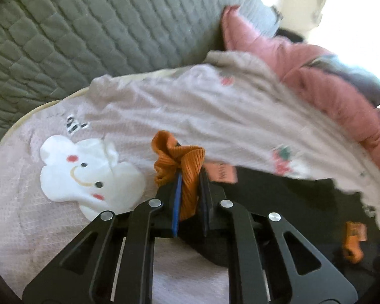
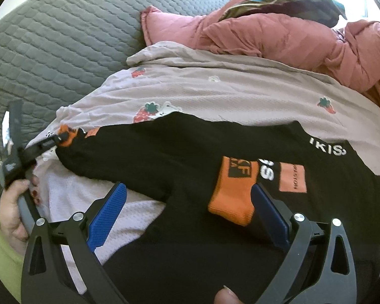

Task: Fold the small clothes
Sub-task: 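Grasp the other sleeve cuff with the left tool and fold it across the body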

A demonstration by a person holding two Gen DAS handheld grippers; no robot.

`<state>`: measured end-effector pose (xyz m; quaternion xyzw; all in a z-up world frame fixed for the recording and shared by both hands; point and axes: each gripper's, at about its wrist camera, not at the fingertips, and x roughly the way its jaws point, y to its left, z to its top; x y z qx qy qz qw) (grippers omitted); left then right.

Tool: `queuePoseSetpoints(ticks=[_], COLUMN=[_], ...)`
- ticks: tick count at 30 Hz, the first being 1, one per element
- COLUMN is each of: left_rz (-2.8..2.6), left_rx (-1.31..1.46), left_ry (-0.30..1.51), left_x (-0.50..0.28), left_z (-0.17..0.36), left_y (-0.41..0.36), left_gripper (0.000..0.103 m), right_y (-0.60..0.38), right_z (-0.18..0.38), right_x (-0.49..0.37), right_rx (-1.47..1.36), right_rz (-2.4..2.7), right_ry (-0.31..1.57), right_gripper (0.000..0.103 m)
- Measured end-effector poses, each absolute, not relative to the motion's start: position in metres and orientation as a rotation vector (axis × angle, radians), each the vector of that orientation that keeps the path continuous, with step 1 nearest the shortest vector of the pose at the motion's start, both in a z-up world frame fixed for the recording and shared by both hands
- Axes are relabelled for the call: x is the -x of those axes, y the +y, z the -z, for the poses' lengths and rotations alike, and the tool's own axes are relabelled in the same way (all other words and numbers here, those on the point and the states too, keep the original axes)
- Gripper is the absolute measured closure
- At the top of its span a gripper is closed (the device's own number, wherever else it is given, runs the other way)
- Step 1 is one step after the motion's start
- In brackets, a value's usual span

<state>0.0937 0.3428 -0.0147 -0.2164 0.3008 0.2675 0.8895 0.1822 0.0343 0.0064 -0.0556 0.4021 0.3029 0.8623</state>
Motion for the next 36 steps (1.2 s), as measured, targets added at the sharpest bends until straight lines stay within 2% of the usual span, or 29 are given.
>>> queuePoseSetpoints(ticks=[8,19,36], left_rz=[-0.414,-0.216,0.022], left_rx=[0.497,0.417,0.278], left_ry=[0.52,0.457,0.529], left_x=[-0.084,-0.093,-0.132], left_z=[-0.012,-0.054,-0.066], left_y=[0.318,0.231,0.088], left_gripper=[0.097,0.097,0.097], right_y=[-0.012,-0.081,-0.185], right_z=[-0.009,-0.021,-0.023], right_x=[-0.186,-0.182,-0.177], right_rx=[0.054,-0.03,-0.178], right_rz=[-0.571,-0.507,-0.404], right_ry=[0.846,0.819,0.791], right_gripper=[0.005,0.005,0.005])
